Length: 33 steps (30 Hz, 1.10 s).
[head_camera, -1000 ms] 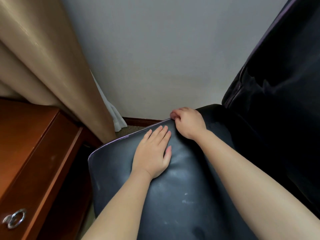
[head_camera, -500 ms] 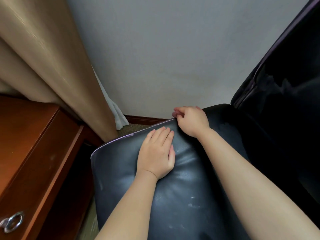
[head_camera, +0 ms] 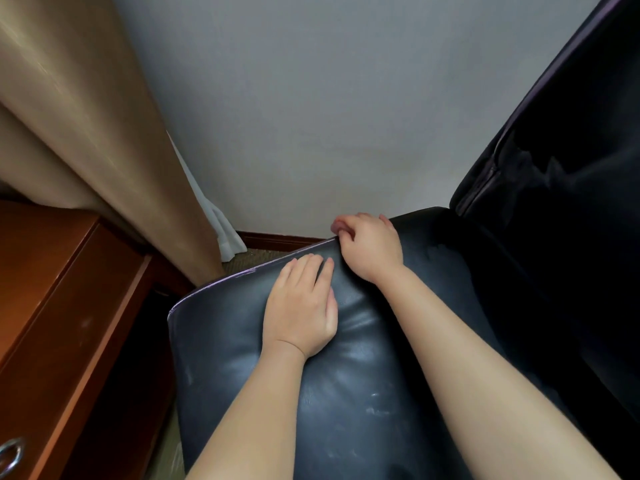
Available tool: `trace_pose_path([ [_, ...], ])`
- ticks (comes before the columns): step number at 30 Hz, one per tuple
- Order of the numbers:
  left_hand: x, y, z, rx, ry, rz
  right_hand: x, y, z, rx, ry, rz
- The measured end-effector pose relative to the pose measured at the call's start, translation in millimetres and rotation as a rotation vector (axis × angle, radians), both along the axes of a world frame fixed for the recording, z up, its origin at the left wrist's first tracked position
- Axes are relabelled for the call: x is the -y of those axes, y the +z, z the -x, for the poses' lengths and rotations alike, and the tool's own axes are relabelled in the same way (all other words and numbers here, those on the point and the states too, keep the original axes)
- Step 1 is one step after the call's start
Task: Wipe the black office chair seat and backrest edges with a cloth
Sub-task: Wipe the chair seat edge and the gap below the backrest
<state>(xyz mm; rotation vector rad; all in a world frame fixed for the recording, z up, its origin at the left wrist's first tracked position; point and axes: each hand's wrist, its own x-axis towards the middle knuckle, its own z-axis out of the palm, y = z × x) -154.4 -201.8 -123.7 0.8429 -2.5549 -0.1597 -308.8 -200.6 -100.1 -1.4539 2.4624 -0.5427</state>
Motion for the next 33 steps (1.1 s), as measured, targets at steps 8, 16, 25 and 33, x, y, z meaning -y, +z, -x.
trace_pose_path([
  [8, 0.3, -0.8, 0.7, 0.038, 0.042, -0.012, -4.1, -5.0, -2.9, 0.026, 0.048, 0.055],
  [16, 1.4, 1.5, 1.1, 0.053, 0.069, -0.051, -16.4, -6.9, -21.8, -0.016, 0.075, 0.163],
  [25, 0.6, 2.0, 1.2, 0.015, 0.062, -0.110, -7.5, -8.4, -11.0, 0.199, 0.216, 0.145],
  [33, 12.2, 9.0, -61.7, 0.107, -0.119, -0.169, -4.1, 3.5, -22.1, 0.153, 0.193, 0.026],
])
